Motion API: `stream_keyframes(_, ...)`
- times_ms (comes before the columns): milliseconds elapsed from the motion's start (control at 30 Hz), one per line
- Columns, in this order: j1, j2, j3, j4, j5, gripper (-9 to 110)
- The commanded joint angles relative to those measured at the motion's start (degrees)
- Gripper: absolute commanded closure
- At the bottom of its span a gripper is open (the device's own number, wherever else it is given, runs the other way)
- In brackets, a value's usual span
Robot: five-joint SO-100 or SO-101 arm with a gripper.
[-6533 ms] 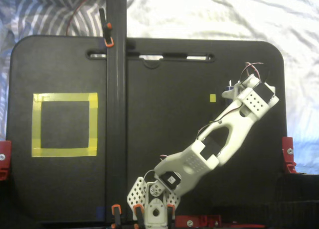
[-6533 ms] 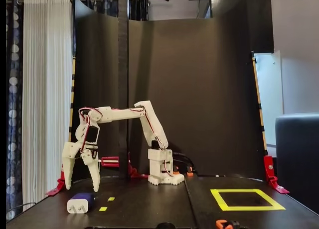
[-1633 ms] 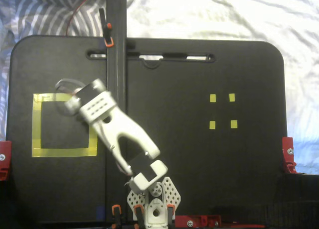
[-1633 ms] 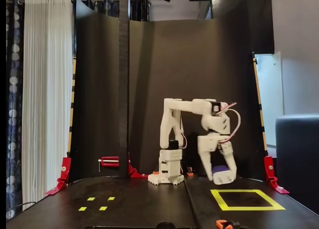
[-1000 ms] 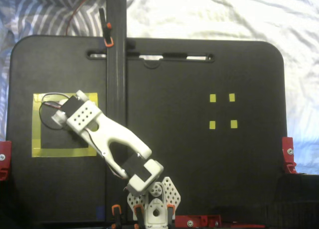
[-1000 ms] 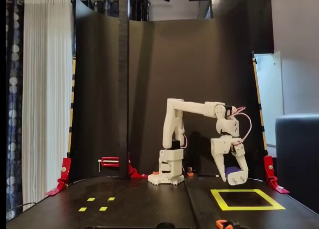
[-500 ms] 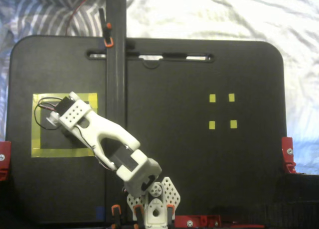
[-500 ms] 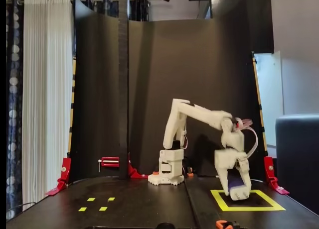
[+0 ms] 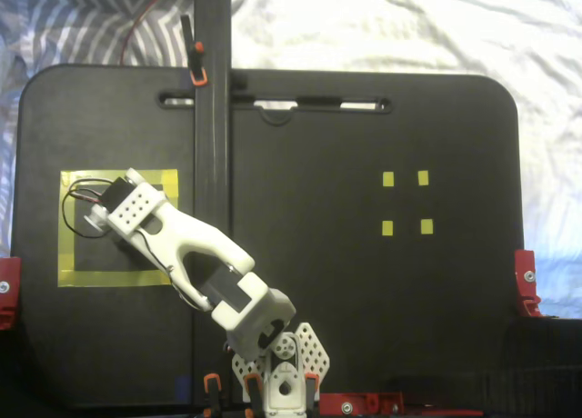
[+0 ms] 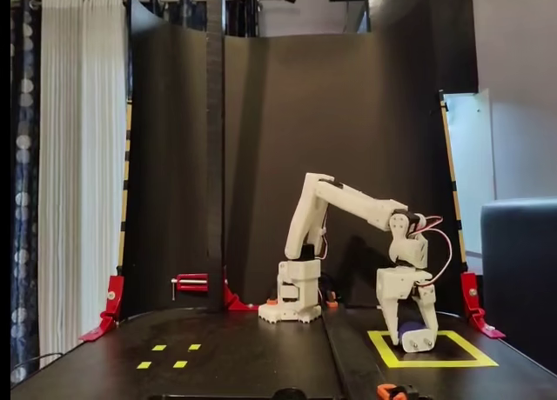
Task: Grasp a block and put it in the designated area.
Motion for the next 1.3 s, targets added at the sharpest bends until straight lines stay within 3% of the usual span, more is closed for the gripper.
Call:
stream_keyframes(0,-0.18,-0.09,-0.18,-0.62,0.18,82)
stream_keyframes(367,-0.26,0.44,-0.26,0.62,0.00,63)
stream_keyframes(733,0.09,2.29,-0.35,1.32,0.00,63)
stream_keyframes(1267,1.67,20.57,-1.23,11.34,0.00,63)
